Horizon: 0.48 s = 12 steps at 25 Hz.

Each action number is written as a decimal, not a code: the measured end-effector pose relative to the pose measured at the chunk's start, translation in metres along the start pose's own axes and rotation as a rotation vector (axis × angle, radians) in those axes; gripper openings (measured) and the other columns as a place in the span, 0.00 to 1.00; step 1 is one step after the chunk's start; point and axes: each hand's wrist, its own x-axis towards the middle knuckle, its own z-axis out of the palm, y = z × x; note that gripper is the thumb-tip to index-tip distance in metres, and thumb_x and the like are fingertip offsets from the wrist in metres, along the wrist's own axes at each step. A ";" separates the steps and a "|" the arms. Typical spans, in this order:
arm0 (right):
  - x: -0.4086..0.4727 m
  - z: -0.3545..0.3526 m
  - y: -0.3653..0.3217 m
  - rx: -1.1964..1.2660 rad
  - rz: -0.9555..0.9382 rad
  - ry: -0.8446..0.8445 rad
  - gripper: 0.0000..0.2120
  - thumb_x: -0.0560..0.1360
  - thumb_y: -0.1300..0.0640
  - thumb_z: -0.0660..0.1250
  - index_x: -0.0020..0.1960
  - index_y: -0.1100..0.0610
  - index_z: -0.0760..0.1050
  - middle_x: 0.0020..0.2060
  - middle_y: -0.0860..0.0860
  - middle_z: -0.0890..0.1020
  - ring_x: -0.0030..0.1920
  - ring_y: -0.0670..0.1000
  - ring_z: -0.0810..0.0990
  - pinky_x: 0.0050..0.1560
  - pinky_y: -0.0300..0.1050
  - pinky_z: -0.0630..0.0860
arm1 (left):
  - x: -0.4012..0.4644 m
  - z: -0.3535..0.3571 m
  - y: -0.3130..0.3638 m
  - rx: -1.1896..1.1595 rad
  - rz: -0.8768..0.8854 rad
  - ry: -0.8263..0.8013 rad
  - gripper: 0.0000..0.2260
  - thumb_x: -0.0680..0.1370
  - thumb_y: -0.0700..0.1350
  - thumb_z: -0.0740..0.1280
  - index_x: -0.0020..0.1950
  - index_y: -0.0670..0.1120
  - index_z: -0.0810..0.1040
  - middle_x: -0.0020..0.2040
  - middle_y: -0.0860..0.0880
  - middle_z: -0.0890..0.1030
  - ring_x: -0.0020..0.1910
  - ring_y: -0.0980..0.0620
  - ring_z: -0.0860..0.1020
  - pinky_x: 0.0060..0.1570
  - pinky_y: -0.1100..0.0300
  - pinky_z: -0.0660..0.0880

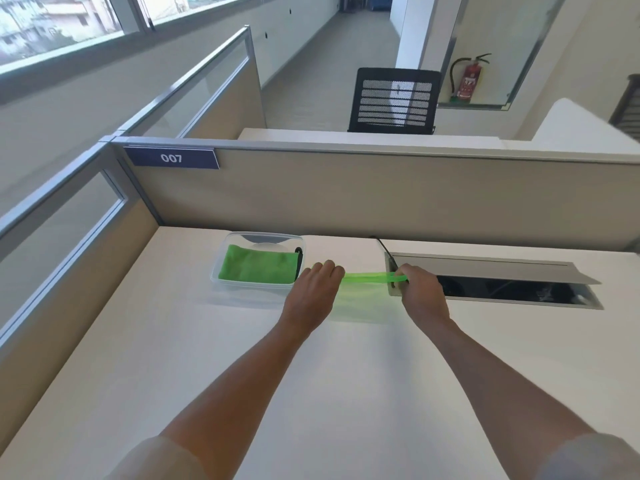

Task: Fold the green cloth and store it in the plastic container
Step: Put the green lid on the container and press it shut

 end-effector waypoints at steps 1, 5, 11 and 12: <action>0.000 -0.005 -0.003 0.006 0.003 0.010 0.11 0.70 0.68 0.60 0.42 0.53 0.74 0.36 0.49 0.79 0.37 0.56 0.76 0.34 0.49 0.73 | 0.003 -0.004 -0.004 -0.023 -0.020 0.018 0.12 0.74 0.32 0.62 0.54 0.43 0.76 0.46 0.45 0.77 0.43 0.43 0.75 0.42 0.49 0.73; 0.001 -0.029 -0.012 0.097 -0.022 0.025 0.06 0.73 0.65 0.65 0.42 0.54 0.73 0.28 0.44 0.74 0.32 0.55 0.73 0.28 0.43 0.66 | 0.014 -0.021 -0.026 -0.301 -0.214 0.154 0.13 0.76 0.44 0.68 0.60 0.44 0.75 0.53 0.45 0.80 0.51 0.44 0.77 0.48 0.50 0.75; 0.004 -0.046 -0.036 0.266 0.018 0.020 0.09 0.77 0.56 0.67 0.45 0.61 0.72 0.35 0.59 0.82 0.38 0.61 0.81 0.39 0.55 0.76 | 0.008 -0.025 -0.063 -0.555 -0.393 0.175 0.14 0.75 0.46 0.71 0.59 0.46 0.76 0.56 0.48 0.81 0.53 0.47 0.80 0.50 0.58 0.73; 0.005 -0.046 -0.044 0.273 0.026 0.026 0.10 0.78 0.55 0.66 0.47 0.62 0.73 0.36 0.58 0.82 0.38 0.60 0.82 0.40 0.56 0.78 | 0.005 -0.026 -0.067 -0.571 -0.415 0.183 0.15 0.75 0.47 0.71 0.61 0.46 0.76 0.57 0.49 0.81 0.54 0.47 0.80 0.50 0.59 0.72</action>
